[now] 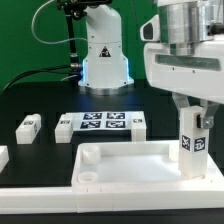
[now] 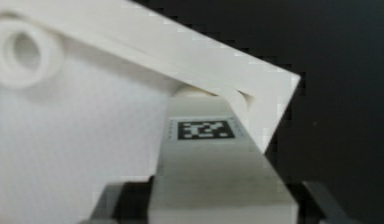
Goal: Assemble desk
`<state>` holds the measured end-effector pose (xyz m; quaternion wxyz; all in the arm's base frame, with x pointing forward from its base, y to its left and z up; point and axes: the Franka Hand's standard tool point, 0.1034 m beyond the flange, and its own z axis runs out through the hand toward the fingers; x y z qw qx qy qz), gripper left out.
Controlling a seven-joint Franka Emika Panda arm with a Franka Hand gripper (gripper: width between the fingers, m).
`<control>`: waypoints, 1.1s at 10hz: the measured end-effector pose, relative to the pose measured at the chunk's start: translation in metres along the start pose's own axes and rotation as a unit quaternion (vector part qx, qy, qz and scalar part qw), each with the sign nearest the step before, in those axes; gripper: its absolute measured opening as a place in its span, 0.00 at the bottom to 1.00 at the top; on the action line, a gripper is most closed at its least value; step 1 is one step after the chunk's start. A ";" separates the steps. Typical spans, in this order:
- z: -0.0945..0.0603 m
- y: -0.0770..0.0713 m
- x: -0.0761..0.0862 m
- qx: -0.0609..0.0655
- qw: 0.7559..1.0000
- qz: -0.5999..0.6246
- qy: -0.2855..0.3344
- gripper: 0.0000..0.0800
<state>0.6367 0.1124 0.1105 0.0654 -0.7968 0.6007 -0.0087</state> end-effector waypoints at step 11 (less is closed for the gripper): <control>0.001 0.000 -0.002 0.006 0.931 -0.366 -0.002 0.81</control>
Offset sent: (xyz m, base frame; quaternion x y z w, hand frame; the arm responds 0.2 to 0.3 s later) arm 0.0000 0.0000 0.0000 0.0000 0.0000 -0.0650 0.9979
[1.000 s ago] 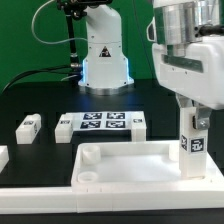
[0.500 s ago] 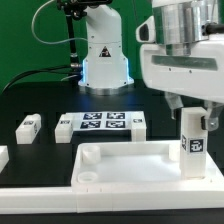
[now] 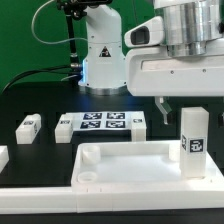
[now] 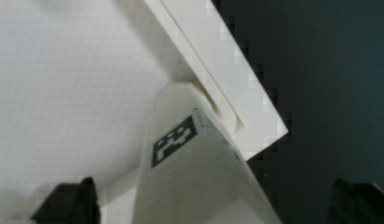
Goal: Assemble desk
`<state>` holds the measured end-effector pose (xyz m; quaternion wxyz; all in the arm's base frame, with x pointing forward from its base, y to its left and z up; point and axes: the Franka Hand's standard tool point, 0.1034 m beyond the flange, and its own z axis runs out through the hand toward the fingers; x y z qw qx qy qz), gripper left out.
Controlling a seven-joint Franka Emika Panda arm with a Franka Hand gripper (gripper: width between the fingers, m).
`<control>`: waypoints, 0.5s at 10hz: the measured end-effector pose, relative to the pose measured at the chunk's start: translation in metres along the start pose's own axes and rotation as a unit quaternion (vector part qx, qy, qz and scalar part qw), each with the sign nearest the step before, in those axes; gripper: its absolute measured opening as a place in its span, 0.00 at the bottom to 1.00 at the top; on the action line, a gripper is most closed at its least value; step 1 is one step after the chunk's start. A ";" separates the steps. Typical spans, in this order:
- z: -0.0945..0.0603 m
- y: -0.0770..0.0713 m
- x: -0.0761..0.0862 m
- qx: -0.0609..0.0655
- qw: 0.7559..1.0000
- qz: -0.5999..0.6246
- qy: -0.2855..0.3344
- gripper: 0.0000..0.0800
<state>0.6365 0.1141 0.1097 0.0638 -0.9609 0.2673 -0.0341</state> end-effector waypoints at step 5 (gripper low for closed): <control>-0.002 0.001 0.005 -0.011 0.983 -0.182 0.012 0.53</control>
Offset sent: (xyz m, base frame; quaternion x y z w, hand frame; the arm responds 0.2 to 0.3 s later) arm 0.0000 0.0000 0.0000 0.0000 0.0000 0.0650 0.9979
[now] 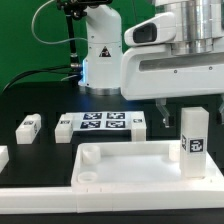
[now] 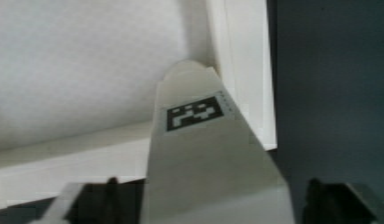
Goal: Assemble desk
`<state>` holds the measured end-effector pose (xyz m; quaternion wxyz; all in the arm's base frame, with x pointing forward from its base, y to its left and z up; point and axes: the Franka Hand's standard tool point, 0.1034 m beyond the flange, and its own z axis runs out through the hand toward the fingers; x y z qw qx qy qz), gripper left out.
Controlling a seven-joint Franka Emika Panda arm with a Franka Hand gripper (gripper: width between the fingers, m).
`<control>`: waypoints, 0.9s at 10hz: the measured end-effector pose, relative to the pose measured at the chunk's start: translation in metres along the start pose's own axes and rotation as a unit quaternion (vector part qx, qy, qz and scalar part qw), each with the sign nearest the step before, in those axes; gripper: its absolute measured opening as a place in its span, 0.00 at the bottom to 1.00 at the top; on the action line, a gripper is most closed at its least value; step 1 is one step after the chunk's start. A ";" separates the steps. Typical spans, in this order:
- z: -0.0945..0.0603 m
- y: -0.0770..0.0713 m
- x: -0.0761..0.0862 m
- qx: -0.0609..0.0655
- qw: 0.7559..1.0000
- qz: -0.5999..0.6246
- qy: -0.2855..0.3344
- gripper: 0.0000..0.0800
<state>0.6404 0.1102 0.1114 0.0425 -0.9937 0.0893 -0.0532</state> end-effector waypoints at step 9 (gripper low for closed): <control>0.001 0.002 -0.001 0.007 0.814 0.581 -0.012 0.36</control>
Offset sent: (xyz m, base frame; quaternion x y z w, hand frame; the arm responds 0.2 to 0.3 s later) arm 0.0000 0.0000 0.0000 0.0000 0.0000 0.1938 0.9810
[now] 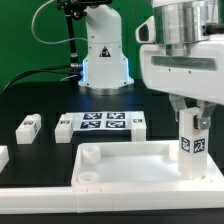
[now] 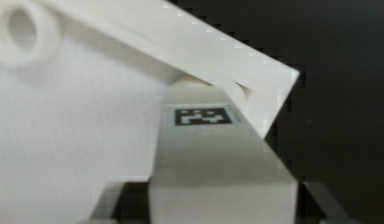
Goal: Assemble desk
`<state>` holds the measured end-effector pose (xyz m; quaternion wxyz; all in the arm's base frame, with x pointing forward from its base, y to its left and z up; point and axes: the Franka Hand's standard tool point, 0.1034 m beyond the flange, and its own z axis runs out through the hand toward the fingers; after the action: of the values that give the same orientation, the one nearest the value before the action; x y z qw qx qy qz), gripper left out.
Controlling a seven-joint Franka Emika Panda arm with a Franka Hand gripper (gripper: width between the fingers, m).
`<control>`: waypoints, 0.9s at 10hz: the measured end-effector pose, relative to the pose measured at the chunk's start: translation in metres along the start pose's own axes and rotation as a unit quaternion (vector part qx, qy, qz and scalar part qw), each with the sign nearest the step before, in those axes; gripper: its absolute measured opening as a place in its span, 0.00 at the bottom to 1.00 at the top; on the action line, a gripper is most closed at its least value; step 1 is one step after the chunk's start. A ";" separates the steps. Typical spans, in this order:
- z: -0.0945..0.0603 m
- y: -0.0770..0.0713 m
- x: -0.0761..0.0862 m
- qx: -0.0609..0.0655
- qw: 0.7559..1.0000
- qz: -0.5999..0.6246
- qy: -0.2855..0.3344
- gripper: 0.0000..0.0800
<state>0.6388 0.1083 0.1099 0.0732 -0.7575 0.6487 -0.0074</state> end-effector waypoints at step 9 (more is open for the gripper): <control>0.006 0.002 -0.004 0.005 0.962 -0.274 0.007 0.81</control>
Offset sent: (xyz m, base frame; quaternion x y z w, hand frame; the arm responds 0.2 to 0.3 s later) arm 0.0000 0.0000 0.0000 0.0000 0.0000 -0.0650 0.9979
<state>0.6372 0.1122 0.1038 0.0681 -0.9058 0.4167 -0.0358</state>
